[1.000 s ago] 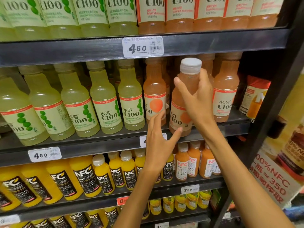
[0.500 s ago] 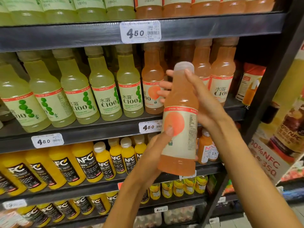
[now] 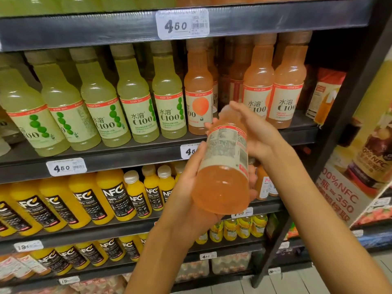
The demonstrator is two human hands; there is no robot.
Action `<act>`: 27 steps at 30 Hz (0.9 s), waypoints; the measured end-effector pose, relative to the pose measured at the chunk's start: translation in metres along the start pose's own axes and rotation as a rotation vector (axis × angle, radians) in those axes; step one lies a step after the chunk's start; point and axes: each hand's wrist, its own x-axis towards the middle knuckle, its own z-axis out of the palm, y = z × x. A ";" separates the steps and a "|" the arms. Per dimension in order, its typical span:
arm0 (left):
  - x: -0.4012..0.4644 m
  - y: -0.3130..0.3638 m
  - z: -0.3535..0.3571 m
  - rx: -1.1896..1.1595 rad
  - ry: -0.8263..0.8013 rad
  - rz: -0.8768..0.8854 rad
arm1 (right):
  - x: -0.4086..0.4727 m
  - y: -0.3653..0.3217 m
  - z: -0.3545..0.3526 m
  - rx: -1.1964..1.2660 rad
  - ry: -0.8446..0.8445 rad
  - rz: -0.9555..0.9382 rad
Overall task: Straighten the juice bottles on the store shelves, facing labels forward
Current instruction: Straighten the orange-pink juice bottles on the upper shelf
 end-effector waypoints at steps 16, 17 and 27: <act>-0.001 -0.005 -0.001 0.160 -0.043 0.053 | -0.021 -0.002 0.012 0.137 -0.004 -0.209; 0.000 -0.004 -0.004 0.284 0.019 0.107 | -0.022 -0.005 0.013 0.105 -0.006 -0.312; 0.013 -0.013 -0.020 0.969 0.217 0.614 | -0.041 -0.013 0.030 -0.424 -0.060 -0.792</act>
